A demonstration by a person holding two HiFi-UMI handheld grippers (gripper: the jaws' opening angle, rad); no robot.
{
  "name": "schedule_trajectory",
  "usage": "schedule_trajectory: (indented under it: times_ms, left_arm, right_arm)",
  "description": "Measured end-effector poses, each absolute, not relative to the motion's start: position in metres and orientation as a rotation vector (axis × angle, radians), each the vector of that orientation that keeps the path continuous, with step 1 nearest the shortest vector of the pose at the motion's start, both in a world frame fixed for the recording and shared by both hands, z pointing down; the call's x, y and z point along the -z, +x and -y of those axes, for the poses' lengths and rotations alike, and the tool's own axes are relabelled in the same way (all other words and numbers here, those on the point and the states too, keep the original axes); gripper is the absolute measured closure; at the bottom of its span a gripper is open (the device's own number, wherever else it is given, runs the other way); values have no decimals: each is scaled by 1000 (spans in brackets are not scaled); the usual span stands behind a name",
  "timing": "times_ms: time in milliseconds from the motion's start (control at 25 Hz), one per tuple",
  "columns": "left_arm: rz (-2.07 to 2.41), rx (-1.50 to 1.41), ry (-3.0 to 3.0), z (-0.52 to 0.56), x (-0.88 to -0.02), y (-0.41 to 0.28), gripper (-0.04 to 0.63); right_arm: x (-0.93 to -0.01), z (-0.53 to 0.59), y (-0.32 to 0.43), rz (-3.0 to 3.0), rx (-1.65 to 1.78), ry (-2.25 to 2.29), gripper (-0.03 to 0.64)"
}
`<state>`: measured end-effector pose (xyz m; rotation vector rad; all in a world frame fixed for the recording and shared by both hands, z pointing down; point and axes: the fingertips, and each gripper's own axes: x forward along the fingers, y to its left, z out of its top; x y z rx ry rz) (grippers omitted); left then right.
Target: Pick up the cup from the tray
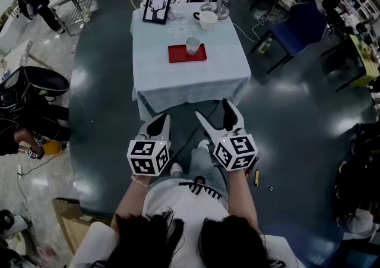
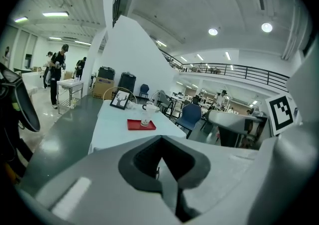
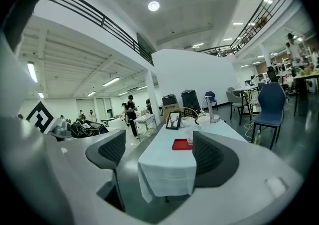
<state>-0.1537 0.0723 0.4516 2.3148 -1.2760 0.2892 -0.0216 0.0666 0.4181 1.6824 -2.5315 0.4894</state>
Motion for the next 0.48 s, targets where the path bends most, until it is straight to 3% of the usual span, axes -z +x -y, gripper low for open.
schedule_trajectory:
  times_ms: [480]
  left_arm:
    - [1292, -264, 2296, 5, -459, -131, 594]
  right_arm:
    - [-434, 29, -18, 2545, -472, 1553, 186]
